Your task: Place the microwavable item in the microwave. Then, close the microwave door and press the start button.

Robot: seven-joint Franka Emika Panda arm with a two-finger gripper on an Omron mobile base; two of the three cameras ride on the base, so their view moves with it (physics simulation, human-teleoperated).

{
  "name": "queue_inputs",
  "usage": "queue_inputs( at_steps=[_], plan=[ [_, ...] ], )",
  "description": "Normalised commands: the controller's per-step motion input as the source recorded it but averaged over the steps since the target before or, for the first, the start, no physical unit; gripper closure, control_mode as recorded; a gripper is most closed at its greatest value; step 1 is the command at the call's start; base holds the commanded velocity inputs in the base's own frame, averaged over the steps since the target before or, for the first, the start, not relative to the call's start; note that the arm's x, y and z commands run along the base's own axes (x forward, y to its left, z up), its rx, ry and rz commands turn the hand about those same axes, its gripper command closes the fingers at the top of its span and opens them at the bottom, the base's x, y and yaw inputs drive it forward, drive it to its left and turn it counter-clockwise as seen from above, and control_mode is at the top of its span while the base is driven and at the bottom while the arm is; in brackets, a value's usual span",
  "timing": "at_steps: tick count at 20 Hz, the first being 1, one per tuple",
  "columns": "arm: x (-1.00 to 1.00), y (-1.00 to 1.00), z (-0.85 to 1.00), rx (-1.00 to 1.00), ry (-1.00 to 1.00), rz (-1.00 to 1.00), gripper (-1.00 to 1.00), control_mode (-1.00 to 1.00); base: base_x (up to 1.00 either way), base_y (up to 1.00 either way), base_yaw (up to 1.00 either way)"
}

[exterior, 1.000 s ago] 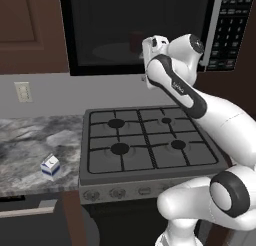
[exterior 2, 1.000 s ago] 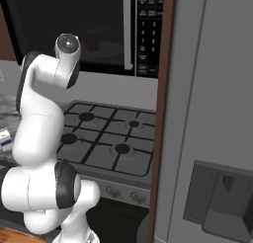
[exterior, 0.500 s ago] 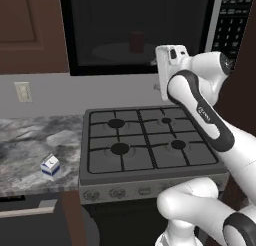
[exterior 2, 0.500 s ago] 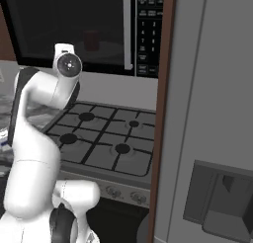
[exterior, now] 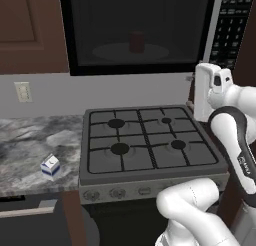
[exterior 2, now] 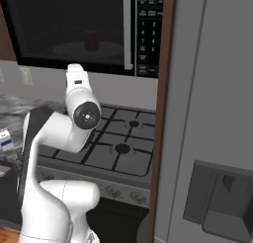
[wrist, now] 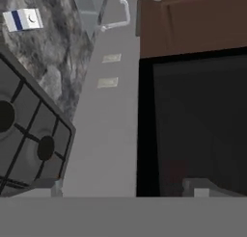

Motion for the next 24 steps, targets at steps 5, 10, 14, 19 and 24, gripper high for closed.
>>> queue_inputs(
  at_steps=[5,10,14,19,24],
  plan=[
    [-0.09,-1.00,0.00,0.06,0.05,-0.10,-1.00,-1.00,0.00,0.00,0.00],
    [0.09,-0.95,0.00,0.05,0.08,-0.11,-1.00,-1.00,0.00,0.00,0.00],
    [0.33,-0.51,0.00,0.02,0.02,-0.06,-1.00,-1.00,0.00,0.00,0.00],
    [0.54,-0.17,-0.01,0.00,0.00,-0.02,-1.00,-1.00,0.00,0.00,0.00],
    [0.66,-0.13,-0.05,0.00,0.00,-0.03,-1.00,-1.00,0.00,0.00,0.00]
  ],
)
